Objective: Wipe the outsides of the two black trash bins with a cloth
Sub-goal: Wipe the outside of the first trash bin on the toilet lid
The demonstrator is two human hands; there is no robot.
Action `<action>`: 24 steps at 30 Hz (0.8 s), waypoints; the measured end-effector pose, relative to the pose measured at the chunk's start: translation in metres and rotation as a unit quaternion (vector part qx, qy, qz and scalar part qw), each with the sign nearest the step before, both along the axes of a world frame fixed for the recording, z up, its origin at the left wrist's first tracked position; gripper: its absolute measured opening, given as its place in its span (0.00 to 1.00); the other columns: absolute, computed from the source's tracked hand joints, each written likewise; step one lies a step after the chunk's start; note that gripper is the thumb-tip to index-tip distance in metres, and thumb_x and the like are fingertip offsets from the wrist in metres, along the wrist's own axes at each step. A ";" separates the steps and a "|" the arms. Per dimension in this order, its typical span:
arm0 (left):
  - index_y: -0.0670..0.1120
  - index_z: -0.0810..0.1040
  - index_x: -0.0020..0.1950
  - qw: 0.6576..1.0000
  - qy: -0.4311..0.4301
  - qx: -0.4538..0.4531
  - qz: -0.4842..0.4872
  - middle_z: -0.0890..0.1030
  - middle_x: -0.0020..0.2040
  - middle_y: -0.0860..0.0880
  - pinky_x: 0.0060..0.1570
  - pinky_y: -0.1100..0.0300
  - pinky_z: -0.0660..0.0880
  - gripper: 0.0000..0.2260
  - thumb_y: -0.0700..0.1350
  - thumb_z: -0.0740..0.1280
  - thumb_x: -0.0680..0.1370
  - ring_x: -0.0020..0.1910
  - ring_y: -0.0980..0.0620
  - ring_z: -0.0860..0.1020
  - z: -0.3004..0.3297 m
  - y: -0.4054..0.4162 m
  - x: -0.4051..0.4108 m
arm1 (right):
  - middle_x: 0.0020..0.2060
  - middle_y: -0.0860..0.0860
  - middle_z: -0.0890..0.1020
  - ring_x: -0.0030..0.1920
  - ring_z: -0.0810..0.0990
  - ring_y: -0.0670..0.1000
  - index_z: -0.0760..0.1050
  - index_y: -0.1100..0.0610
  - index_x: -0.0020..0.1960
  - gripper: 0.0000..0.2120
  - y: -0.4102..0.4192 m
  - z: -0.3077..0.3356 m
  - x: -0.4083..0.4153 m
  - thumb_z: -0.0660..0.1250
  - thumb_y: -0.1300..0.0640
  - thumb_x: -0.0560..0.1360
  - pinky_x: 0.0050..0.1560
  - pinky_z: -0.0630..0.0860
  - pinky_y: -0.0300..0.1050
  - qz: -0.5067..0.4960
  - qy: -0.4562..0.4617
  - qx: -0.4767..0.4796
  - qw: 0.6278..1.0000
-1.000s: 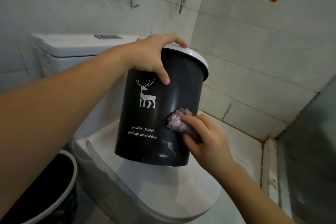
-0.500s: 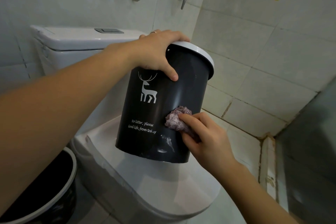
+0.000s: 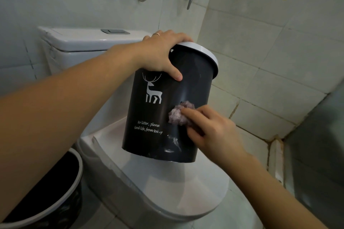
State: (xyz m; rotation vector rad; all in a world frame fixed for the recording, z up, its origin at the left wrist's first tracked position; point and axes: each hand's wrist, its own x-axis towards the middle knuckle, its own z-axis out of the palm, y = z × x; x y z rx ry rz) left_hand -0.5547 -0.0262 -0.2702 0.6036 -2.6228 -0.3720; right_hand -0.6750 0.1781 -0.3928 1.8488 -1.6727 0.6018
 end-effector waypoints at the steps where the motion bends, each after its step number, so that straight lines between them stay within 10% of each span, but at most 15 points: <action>1: 0.62 0.64 0.73 1.000 0.001 0.001 0.001 0.70 0.67 0.52 0.71 0.42 0.61 0.41 0.56 0.80 0.65 0.70 0.46 0.64 0.000 -0.001 0.001 | 0.45 0.53 0.79 0.38 0.77 0.55 0.79 0.52 0.62 0.15 0.004 -0.006 0.002 0.64 0.53 0.77 0.31 0.77 0.50 0.014 0.020 0.011 1.000; 6: 0.62 0.63 0.74 1.000 -0.004 -0.004 0.006 0.69 0.67 0.53 0.71 0.42 0.60 0.41 0.57 0.79 0.66 0.70 0.46 0.64 -0.001 -0.004 0.002 | 0.45 0.54 0.79 0.38 0.77 0.52 0.75 0.53 0.63 0.15 0.027 -0.032 0.007 0.67 0.54 0.77 0.31 0.77 0.46 0.069 0.105 0.061 0.990; 14: 0.63 0.63 0.73 1.000 -0.004 -0.011 0.008 0.70 0.68 0.53 0.71 0.41 0.60 0.41 0.58 0.80 0.65 0.70 0.45 0.64 -0.003 -0.007 0.001 | 0.43 0.51 0.81 0.36 0.77 0.51 0.80 0.55 0.60 0.16 0.005 -0.010 0.001 0.62 0.52 0.77 0.34 0.71 0.38 -0.038 -0.055 -0.047 0.997; 24: 0.62 0.63 0.74 1.000 -0.008 -0.012 0.008 0.67 0.60 0.56 0.70 0.41 0.61 0.41 0.59 0.79 0.65 0.69 0.45 0.65 -0.002 -0.006 0.003 | 0.42 0.53 0.79 0.36 0.76 0.54 0.76 0.52 0.61 0.13 0.021 -0.031 0.011 0.67 0.55 0.76 0.30 0.75 0.45 0.045 0.079 0.011 0.996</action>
